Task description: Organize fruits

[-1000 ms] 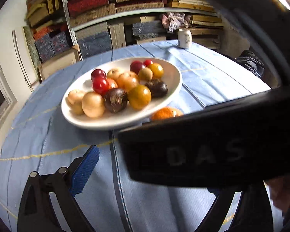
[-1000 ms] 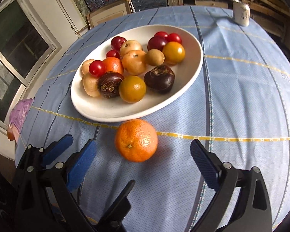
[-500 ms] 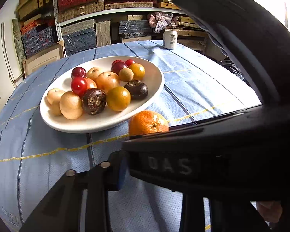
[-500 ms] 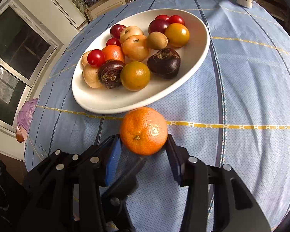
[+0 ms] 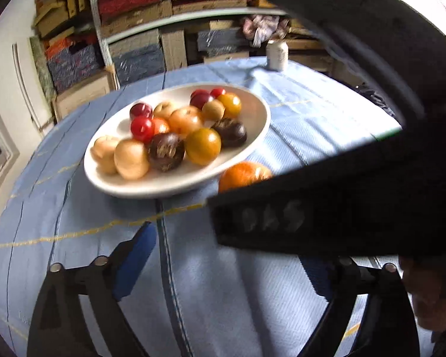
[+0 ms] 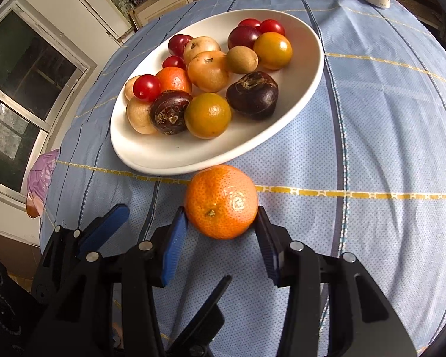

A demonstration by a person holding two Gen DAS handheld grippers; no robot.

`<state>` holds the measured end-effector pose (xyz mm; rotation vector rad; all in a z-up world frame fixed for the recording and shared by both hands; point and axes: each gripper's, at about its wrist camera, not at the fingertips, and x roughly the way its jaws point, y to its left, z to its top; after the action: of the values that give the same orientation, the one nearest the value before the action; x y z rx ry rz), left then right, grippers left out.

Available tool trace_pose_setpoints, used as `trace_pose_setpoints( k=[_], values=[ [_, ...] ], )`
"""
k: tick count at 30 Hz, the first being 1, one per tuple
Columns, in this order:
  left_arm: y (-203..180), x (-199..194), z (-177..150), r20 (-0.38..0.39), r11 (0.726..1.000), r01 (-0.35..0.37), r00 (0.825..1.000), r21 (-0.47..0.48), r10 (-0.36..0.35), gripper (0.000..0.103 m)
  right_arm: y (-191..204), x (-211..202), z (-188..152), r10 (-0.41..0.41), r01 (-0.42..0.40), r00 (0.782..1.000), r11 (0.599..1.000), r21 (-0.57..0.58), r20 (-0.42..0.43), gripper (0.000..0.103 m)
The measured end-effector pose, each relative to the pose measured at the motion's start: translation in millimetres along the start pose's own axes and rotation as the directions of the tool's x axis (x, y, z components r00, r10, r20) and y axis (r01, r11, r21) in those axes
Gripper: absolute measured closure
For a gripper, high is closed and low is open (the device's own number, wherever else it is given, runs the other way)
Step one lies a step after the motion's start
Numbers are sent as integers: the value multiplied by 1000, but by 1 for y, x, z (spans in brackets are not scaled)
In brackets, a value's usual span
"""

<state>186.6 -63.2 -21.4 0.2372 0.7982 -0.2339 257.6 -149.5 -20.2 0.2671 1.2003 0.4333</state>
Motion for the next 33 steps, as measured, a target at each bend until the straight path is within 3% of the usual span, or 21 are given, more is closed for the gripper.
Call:
trace_pose_setpoints(
  k=[4, 8, 10, 14, 16, 18, 20, 22, 26, 28, 33],
  values=[
    [3, 0, -1, 8, 1000, -2, 1000, 7, 2, 6, -1, -1, 3, 5, -5, 1000, 1000, 1, -10, 58],
    [8, 2, -10, -43, 1000, -26, 999, 14, 26, 6, -6, -1, 4, 28, -28, 999, 1000, 14, -19, 58],
    [12, 4, -10, -58, 999, -19, 998, -26, 18, 6, -6, -1, 5, 27, -27, 999, 1000, 16, -20, 58],
    [18, 5, -3, -36, 995, -75, 997, -61, 72, 6, -9, -3, 5, 32, -32, 999, 999, 26, -14, 58],
    [17, 5, 2, -25, 995, -34, 999, -96, 32, 6, -10, -3, 5, 40, -39, 999, 999, 29, -19, 58],
    [18, 6, 5, -11, 984, 50, 999, -173, -53, 6, -11, -3, 5, 44, -43, 999, 998, 33, -22, 58],
    [18, 7, 6, -4, 974, 94, 995, -204, -97, 16, -13, -3, 5, 51, -50, 998, 998, 36, -22, 58],
    [22, 14, 8, -19, 966, 116, 992, -230, -123, 36, -15, -4, 4, 54, -53, 998, 998, 36, -21, 58],
    [23, 18, 8, -20, 954, 162, 985, -253, -173, 44, -16, -5, 3, 37, -36, 999, 999, 28, -17, 58],
    [23, 20, 6, -6, 940, 220, 973, -260, -230, 66, -17, -6, 1, 42, -42, 999, 999, 30, -14, 58],
    [21, 21, 6, -2, 934, 233, 970, -270, -242, 66, -17, -6, -1, 52, -52, 999, 998, 35, -9, 58]
  ],
)
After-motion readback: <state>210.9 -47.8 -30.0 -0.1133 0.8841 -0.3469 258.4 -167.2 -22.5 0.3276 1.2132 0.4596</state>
